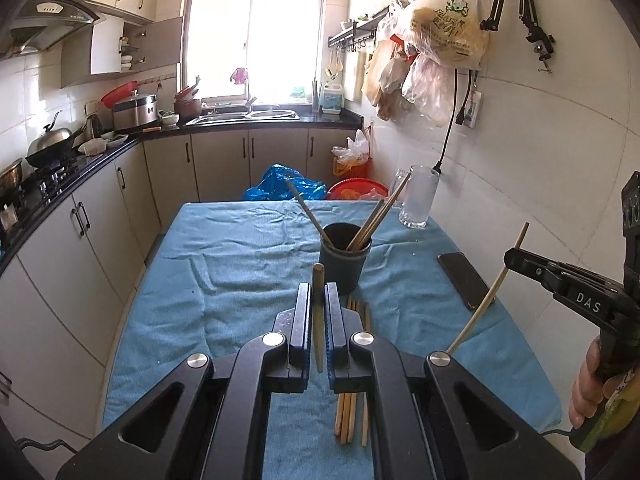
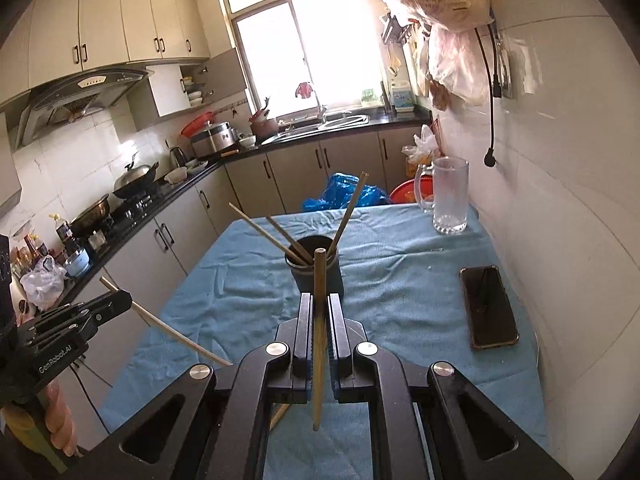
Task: Organize utensils
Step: 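Carry both chopsticks over the black cup and open both tools to drop them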
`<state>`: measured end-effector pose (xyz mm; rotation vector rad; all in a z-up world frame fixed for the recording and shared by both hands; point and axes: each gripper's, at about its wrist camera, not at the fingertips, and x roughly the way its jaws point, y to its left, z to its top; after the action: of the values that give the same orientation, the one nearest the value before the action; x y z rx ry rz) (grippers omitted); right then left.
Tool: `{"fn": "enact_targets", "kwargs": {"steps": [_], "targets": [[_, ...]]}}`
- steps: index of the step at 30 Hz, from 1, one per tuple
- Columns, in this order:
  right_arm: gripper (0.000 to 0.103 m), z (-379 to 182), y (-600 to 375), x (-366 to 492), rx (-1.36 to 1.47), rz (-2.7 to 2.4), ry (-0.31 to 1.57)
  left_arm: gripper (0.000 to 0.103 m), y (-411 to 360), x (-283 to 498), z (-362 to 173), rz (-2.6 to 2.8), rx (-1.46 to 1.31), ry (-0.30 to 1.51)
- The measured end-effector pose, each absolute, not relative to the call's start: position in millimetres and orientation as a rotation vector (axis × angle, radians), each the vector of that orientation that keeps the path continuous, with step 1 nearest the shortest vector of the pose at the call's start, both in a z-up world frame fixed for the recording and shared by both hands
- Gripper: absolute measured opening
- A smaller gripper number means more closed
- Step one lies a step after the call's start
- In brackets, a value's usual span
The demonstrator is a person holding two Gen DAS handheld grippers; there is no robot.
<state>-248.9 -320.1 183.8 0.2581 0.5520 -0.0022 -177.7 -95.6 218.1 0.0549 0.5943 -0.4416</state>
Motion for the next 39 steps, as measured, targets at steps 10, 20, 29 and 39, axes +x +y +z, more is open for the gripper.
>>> {"fn": "enact_targets", "kwargs": {"steps": [10,20,29,39], "targets": [[0.007,200.1,-330.5,-231.6,0.251,-0.013,0.531,0.005,-115.5,-161.5,237.7,-0.436,0.117,0.558],[0.007,199.0,-342.9,-206.3,0.277,-0.011,0.542,0.005,-146.5,-138.5,236.8,-0.434,0.209,0.569],[0.007,209.5,-350.7,-184.5,0.283,-0.008,0.518,0.005,-157.7,-116.5,237.2,-0.449,0.222,0.595],[0.007,237.8,-357.2,-155.0,0.296,-0.021,0.443,0.005,-152.4,-88.4,284.4,-0.476,0.134,0.522]]}}
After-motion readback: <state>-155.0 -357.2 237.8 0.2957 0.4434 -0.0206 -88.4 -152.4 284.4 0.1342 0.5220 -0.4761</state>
